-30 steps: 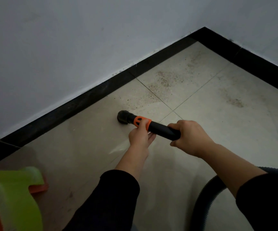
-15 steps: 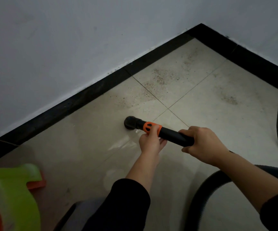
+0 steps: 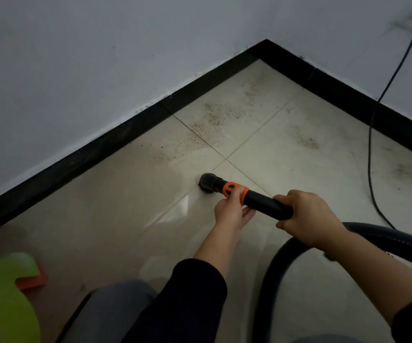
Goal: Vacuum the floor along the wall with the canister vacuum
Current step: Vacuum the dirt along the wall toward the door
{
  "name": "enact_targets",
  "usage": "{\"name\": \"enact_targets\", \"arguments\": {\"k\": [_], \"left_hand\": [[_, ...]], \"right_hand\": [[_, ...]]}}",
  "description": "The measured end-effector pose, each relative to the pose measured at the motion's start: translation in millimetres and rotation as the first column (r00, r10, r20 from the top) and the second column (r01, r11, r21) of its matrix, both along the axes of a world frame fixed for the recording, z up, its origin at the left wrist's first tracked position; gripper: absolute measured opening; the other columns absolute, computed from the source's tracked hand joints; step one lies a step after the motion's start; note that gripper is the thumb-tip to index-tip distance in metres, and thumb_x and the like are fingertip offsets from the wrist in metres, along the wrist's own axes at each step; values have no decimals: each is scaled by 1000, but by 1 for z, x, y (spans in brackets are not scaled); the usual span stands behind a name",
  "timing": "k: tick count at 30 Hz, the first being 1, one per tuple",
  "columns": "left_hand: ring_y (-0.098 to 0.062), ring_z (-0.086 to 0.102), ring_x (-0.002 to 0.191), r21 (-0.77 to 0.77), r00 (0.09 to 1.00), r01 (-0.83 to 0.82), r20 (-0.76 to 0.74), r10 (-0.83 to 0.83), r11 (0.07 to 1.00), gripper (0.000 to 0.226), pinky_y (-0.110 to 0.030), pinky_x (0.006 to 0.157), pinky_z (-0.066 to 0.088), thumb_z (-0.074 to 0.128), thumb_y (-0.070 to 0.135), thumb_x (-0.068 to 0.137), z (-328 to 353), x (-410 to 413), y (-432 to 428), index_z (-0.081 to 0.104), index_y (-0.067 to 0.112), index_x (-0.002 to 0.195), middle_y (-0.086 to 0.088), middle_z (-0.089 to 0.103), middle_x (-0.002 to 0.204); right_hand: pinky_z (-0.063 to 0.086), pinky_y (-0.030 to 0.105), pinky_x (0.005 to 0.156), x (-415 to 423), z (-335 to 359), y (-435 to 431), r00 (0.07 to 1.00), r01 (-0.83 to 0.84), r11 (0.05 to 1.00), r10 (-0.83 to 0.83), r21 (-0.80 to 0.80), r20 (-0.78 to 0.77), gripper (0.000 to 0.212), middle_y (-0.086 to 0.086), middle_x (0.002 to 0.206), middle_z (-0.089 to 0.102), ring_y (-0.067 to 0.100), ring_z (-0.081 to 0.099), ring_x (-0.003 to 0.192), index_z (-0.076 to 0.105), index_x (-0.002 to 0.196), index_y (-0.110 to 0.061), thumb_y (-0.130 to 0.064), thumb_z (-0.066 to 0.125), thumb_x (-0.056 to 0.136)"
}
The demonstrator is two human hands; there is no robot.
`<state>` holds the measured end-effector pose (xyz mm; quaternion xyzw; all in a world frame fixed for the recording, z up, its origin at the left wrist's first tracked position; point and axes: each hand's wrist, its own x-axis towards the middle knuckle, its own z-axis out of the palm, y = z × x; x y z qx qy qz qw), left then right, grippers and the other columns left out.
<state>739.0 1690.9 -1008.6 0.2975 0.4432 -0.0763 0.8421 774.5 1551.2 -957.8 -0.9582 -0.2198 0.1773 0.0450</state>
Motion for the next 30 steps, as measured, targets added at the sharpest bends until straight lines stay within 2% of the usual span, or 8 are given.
{"name": "enact_targets", "arguments": {"k": [5,8,15,19,30], "left_hand": [[-19,68,85,-1,1000,24,7,-24,1000,32,-22,62,59,66,23,90,-3,4,-1,57,3,114,-12,66,103],[-20,68,85,20,1000,16,-1,-16,1000,33,-22,60,59,66,23,90,-7,7,5,56,3,115,-12,66,102],[-19,68,83,100,1000,8,-19,-6,995,26,-26,68,58,65,26,91,-14,22,31,57,7,107,-10,66,101],[-19,67,83,130,998,5,-55,3,992,33,-26,64,57,65,27,91,-13,33,41,55,6,115,-10,66,101],[-22,64,89,110,994,73,-85,-64,991,35,-28,69,56,63,25,93,-1,66,50,54,4,121,-10,65,99]], "right_hand": [[50,32,70,0,1,-1,1000,29,1000,-29,0,-1,25,-3,81,54,17,54,77,66,104,-25,-20,66,79],[46,30,68,1,-3,5,999,39,999,-39,25,-6,26,-2,82,55,18,54,78,66,106,-23,-20,66,79],[36,28,62,14,-22,30,1000,28,993,-28,113,3,26,0,84,52,20,50,77,65,105,-20,-17,64,80],[32,24,59,24,-28,41,999,33,989,-31,147,-14,25,-1,83,49,17,47,76,63,107,-19,-16,64,82],[41,27,66,55,-25,47,999,38,987,-35,155,-22,30,0,84,52,17,49,76,64,111,-18,-13,63,82]]}}
